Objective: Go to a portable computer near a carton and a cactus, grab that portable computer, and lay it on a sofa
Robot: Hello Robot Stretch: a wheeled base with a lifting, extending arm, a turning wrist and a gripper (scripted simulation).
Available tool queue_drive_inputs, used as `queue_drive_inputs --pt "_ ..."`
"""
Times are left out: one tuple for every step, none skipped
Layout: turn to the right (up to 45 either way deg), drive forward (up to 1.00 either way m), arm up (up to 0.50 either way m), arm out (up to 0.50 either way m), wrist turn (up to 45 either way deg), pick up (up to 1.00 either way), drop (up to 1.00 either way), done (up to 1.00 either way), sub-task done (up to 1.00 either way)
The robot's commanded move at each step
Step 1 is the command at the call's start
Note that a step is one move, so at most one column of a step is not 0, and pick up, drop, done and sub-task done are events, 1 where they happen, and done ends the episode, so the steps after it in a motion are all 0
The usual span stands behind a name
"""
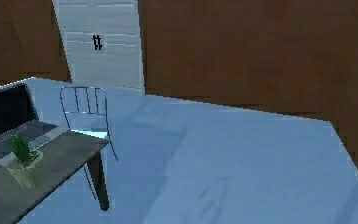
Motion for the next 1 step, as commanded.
queue_drive_inputs --pt "18.0 0.00 0.00 0.00 0.0 0.00 0.00 0.00 0.00"
